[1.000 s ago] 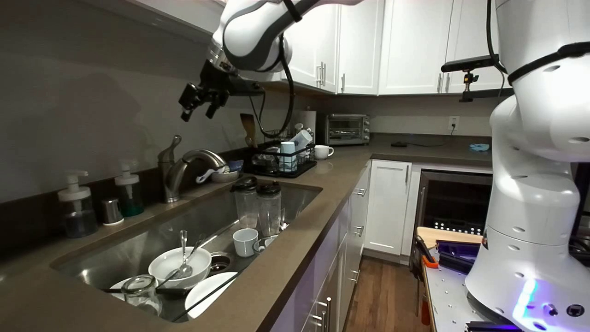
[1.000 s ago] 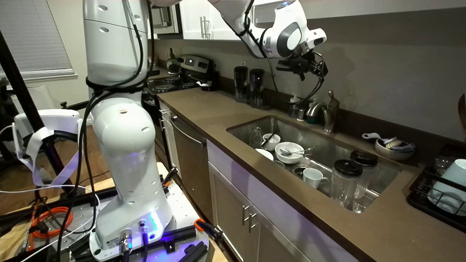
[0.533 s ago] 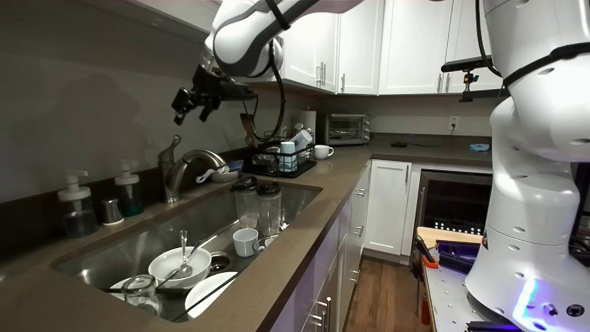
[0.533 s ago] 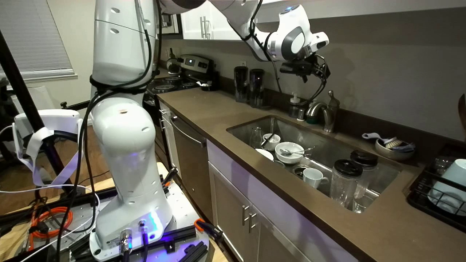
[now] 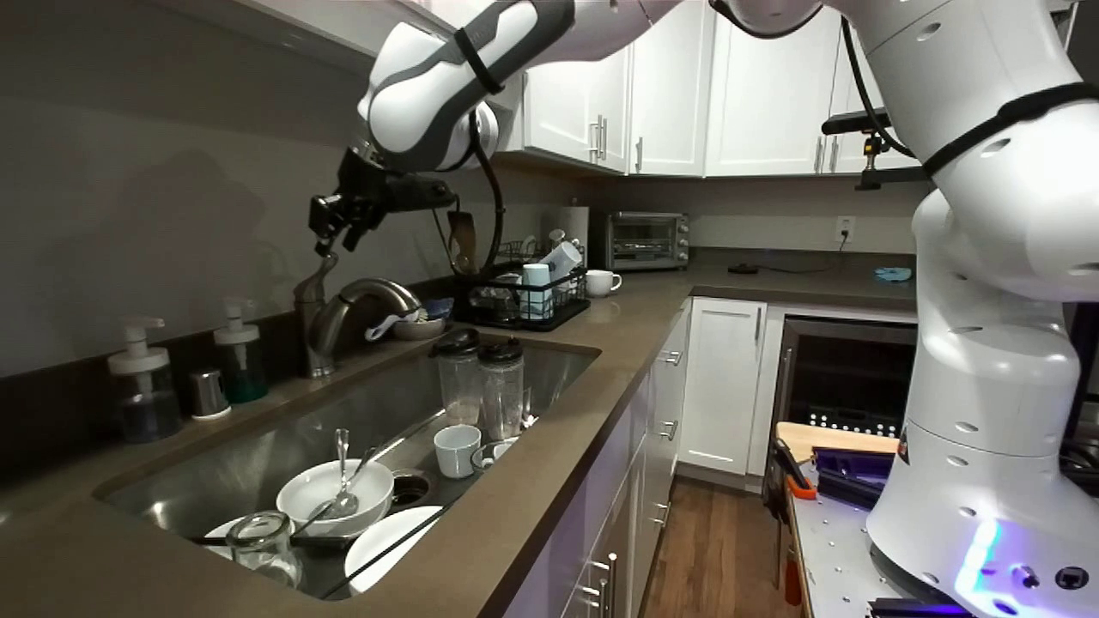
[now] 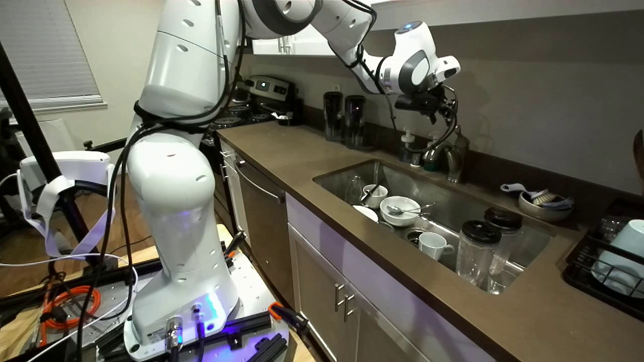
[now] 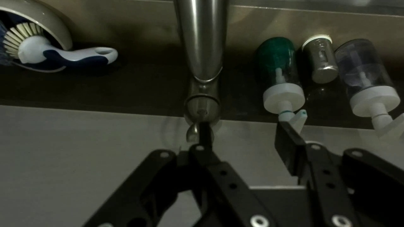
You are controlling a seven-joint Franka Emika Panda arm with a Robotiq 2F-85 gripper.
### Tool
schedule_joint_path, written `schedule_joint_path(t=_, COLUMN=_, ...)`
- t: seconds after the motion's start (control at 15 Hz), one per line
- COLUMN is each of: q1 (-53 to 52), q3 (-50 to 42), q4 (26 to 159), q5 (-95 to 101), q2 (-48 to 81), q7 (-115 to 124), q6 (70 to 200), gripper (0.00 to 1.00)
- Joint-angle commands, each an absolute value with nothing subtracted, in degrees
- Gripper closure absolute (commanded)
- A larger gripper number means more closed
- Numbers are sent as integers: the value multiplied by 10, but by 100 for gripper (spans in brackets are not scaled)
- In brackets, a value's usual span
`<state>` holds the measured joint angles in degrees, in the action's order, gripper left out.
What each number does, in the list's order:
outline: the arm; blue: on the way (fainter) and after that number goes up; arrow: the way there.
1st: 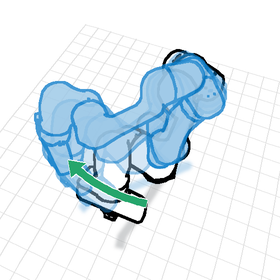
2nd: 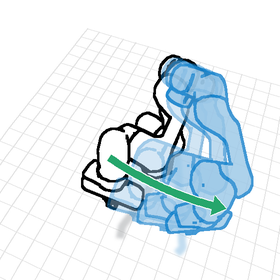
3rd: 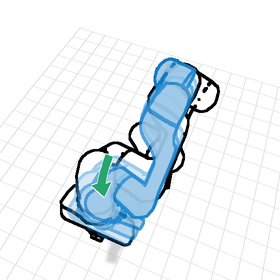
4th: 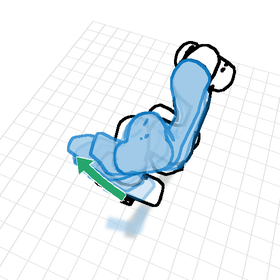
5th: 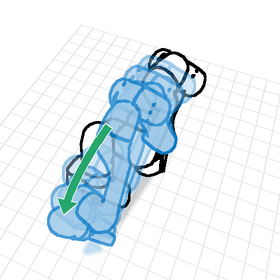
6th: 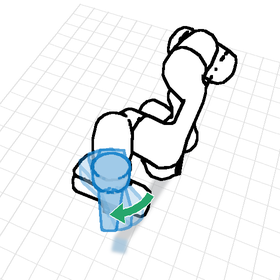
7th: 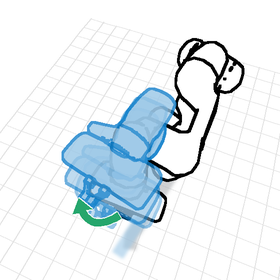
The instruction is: Open the tap
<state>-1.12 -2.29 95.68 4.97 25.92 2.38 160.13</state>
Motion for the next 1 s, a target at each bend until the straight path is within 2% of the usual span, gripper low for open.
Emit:
schedule_joint_path(t=0.0, q1=-13, q3=-32, q4=918, q5=51, q2=279, q7=29, q6=1585, gripper=74)
schedule_joint_path(t=0.2, q1=-7, q3=-31, q4=916, q5=46, q2=274, q7=21, q6=1567, gripper=93)
schedule_joint_path(t=0.4, q1=-7, q3=-36, q4=909, q5=50, q2=277, q7=22, q6=1542, gripper=100)
schedule_joint_path(t=0.53, q1=-7, q3=-38, q4=904, q5=51, q2=281, q7=23, q6=1521, gripper=100)
schedule_joint_path(t=0.67, q1=-7, q3=-39, q4=898, q5=51, q2=287, q7=25, q6=1508, gripper=96)
schedule_joint_path(t=0.93, q1=-4, q3=-34, q4=883, q5=44, q2=302, q7=25, q6=1509, gripper=98)
